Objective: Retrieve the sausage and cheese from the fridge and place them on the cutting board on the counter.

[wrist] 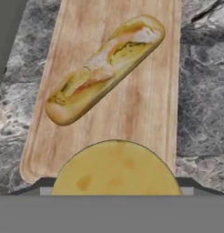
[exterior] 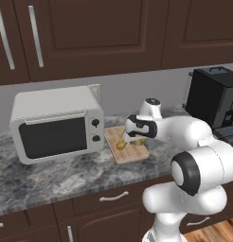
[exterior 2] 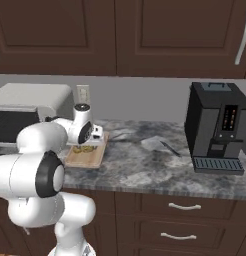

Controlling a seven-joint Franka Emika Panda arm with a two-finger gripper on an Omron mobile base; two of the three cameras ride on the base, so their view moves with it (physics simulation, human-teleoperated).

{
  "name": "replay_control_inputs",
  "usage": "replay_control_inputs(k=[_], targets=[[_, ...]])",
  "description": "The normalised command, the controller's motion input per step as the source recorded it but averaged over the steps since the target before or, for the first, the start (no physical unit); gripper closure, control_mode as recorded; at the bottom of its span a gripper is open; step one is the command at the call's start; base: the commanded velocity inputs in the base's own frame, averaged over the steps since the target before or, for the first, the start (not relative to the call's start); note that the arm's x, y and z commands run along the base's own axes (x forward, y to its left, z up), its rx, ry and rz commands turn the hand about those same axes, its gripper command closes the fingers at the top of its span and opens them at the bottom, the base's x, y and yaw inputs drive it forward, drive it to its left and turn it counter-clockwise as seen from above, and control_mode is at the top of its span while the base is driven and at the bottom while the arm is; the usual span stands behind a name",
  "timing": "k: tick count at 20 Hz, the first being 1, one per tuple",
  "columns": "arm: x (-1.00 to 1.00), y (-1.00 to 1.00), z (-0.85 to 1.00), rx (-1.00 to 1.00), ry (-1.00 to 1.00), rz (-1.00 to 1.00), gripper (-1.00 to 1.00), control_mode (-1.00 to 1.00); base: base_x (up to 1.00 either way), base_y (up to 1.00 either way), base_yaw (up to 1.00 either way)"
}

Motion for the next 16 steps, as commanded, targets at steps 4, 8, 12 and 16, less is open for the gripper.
replay_control_inputs(k=[4, 8, 12, 16], targets=[[0.53, 0.00, -0.39, 0.00, 0.00, 0.00, 1.00, -1.00, 0.00, 0.00, 0.00], [0.28, 0.00, -0.38, 0.00, 0.00, 0.00, 1.00, -1.00, 0.00, 0.00, 0.00], [0.13, 0.00, -0.26, 0.00, 0.00, 0.00, 1.00, -1.00, 0.00, 0.00, 0.00], [0.13, 0.00, -0.16, 0.00, 0.00, 0.00, 1.00, -1.00, 0.00, 0.00, 0.00]])
